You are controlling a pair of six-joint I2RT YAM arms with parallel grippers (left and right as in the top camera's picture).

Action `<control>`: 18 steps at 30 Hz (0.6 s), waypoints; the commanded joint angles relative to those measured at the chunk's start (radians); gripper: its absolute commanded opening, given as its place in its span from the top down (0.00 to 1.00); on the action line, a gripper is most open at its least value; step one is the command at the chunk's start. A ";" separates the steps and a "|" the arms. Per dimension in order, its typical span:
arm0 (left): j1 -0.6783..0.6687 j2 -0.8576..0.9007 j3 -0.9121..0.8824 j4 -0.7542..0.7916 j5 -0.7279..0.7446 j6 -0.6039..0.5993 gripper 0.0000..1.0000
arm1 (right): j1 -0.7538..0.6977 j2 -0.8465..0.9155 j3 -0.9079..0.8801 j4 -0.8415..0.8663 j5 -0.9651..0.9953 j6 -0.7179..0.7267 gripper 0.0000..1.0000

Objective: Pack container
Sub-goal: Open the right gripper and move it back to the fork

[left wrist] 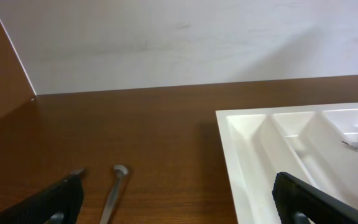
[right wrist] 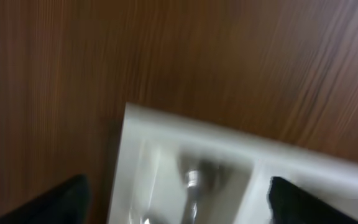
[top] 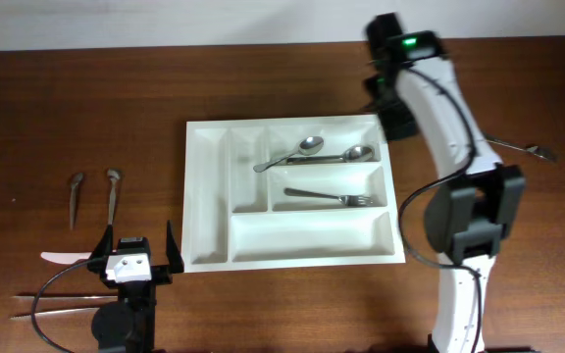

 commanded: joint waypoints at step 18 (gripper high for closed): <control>-0.005 -0.008 -0.006 0.000 -0.004 -0.006 0.01 | -0.548 0.060 0.009 0.158 -0.058 -0.180 0.01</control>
